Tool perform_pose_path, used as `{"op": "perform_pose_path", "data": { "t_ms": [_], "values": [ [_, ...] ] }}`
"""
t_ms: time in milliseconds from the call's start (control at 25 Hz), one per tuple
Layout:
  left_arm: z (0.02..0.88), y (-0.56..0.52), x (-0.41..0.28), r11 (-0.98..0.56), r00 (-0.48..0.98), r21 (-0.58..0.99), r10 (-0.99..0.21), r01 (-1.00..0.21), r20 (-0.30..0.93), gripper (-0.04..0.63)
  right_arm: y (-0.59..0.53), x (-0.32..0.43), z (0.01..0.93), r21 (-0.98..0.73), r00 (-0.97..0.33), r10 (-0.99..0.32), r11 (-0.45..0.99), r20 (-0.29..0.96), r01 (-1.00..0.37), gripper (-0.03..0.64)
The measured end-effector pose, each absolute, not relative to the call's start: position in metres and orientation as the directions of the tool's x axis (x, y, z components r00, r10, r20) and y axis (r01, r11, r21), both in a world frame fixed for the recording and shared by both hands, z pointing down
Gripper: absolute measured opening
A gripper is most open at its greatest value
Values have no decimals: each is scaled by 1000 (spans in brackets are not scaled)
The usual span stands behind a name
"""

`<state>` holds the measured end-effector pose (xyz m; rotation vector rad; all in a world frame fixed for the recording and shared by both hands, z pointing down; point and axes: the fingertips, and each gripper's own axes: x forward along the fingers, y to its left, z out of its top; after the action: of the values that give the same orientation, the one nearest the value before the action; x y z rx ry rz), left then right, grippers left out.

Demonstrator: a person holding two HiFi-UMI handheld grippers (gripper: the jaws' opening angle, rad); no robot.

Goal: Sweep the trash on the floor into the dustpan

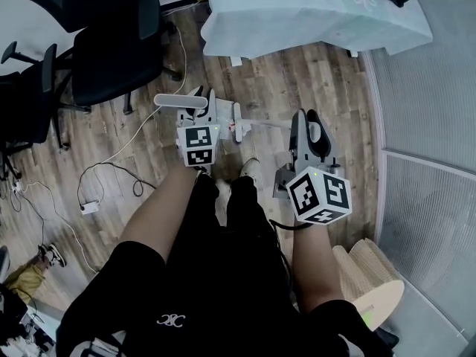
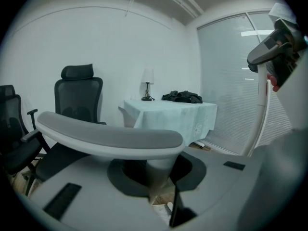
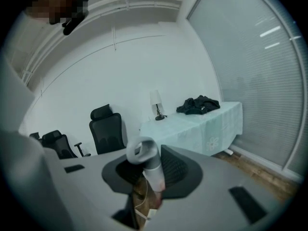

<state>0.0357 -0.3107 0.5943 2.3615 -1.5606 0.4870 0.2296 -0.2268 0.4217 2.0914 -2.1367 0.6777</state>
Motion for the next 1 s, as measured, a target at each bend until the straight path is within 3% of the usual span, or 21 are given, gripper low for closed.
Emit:
{"op": "perform_pose_path", "data": {
  "t_ms": [640, 1000],
  "values": [
    [595, -308, 46, -421, 388, 21, -815, -907, 430, 66, -162, 321, 390, 24, 153, -927, -155, 341, -988, 89],
    [595, -307, 54, -431, 403, 37, -808, -902, 430, 66, -180, 292, 434, 126, 116, -898, -69, 424, -990, 91]
  ]
}}
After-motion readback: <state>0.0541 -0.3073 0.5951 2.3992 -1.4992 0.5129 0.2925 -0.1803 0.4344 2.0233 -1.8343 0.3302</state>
